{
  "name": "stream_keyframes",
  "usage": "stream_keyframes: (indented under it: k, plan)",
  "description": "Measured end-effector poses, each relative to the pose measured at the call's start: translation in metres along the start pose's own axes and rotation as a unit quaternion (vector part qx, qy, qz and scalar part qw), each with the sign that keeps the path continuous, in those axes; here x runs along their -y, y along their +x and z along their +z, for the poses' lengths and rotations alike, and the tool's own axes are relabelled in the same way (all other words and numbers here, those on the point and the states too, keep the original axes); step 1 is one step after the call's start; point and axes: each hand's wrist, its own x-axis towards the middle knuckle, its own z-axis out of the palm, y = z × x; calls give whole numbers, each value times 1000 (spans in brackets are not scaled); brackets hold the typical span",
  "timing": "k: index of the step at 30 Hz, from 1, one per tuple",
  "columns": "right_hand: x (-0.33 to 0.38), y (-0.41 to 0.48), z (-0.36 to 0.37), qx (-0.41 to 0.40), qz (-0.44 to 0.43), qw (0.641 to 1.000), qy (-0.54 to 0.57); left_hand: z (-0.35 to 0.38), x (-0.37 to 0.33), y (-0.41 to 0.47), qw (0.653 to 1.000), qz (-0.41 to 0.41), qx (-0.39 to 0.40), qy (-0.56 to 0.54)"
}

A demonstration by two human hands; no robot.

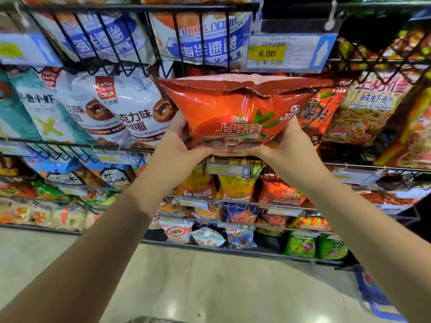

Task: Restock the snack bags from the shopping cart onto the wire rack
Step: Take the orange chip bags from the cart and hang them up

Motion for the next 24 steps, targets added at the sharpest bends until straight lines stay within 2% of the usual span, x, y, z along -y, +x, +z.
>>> stream_keyframes:
  k: [15, 24]
  plan:
    - [-19, 26, 18, 64, 70, 992, -88, 2, 24, 38, 988, -24, 63, 136]
    - [-25, 38, 17, 131, 74, 975, -161, -1, 41, 54, 970, -54, 121, 203]
